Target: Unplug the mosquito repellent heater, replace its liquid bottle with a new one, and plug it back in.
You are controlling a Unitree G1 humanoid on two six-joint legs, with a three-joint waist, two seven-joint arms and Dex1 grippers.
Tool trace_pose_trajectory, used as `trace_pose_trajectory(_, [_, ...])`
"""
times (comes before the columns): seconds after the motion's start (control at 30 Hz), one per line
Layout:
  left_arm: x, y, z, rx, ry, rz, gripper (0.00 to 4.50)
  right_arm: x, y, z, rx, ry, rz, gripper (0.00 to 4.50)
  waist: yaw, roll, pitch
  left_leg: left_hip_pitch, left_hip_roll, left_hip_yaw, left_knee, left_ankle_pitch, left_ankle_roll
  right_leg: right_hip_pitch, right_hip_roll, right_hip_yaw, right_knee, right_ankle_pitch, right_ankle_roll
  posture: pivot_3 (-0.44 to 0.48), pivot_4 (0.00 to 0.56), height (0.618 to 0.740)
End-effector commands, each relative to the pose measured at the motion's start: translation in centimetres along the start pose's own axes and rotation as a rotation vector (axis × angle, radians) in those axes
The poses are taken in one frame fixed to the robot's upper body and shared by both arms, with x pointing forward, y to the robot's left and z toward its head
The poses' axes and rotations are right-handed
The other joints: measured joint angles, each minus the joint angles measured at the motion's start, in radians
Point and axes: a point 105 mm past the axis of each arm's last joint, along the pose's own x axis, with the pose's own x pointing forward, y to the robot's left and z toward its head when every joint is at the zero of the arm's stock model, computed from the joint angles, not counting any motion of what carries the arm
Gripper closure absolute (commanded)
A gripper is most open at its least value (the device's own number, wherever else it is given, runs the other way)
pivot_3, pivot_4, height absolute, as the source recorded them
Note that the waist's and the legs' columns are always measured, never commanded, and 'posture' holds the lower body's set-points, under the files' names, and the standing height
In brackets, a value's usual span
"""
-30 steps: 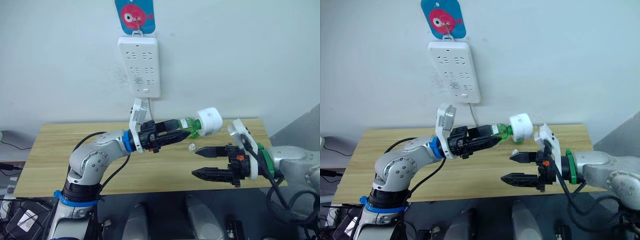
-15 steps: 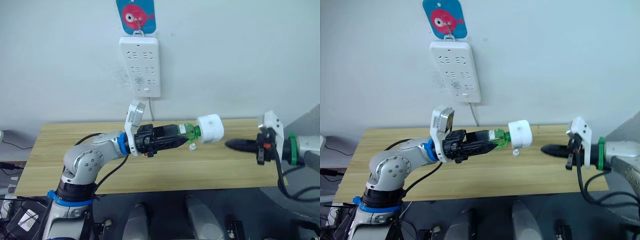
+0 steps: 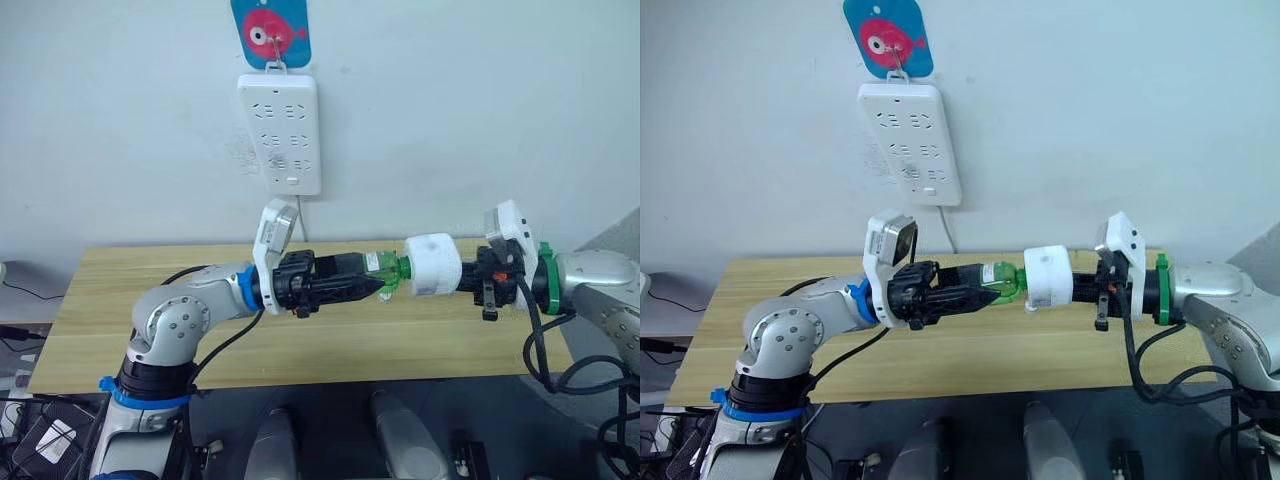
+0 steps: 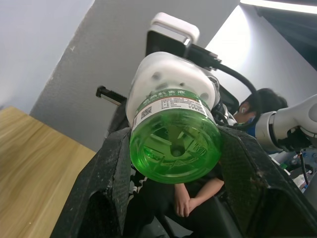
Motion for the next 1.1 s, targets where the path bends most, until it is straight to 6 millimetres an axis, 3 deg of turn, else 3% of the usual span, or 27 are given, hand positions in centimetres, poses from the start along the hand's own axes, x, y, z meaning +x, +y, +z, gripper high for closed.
trace_pose_trajectory(0.03, [0.1,0.0,1.0,0.052,-0.033,0.014,2.21,-0.2,1.3,1.8,-0.037,-0.035,0.034,4.50,0.000,0.000,0.000,0.000,0.000,0.000,0.000,0.000,0.000,0.000,0.000,0.000,0.000,0.000,0.000,-0.260,0.250,0.740])
trace_pose_trajectory(0.4, [0.0,2.1,-0.4,0.220,0.043,0.112,2.21,-1.3,2.3,3.2,0.019,-0.037,0.069,4.50,-0.002,0.000,0.000,0.000,0.000,0.000,0.000,0.000,0.000,0.000,0.000,0.000,0.000,0.000,0.000,-0.277,0.248,0.740])
trace_pose_trajectory(0.67, [0.4,0.4,-2.1,0.234,0.133,0.000,2.21,-1.2,0.6,4.3,0.035,-0.104,-0.016,4.50,-0.006,0.000,0.000,0.000,0.000,0.000,0.000,0.000,0.000,0.000,0.000,0.000,0.000,0.000,0.000,-0.274,0.245,0.740])
trace_pose_trajectory(0.93, [0.4,-0.2,-2.1,0.197,0.130,-0.034,2.21,-1.0,-1.5,4.8,0.069,-0.167,-0.098,4.50,-0.006,0.000,0.000,0.000,0.000,0.000,0.000,0.000,0.000,0.000,0.000,0.000,0.000,0.000,0.000,-0.272,0.243,0.740])
trace_pose_trajectory(1.03, [0.4,-0.6,-1.7,0.173,0.112,-0.049,2.21,-1.2,-2.9,3.9,0.079,-0.144,-0.173,4.50,-0.006,0.000,0.000,0.000,0.000,0.000,0.000,0.000,0.000,0.000,0.000,0.000,0.000,0.000,0.000,-0.271,0.240,0.740])
trace_pose_trajectory(1.1, [0.4,-0.9,-1.2,0.148,0.098,-0.066,2.21,-1.2,-3.6,1.8,0.094,-0.064,-0.218,4.50,-0.006,0.000,0.000,0.000,0.000,0.000,0.000,0.000,0.000,0.000,0.000,0.000,0.000,0.000,0.000,-0.271,0.239,0.740])
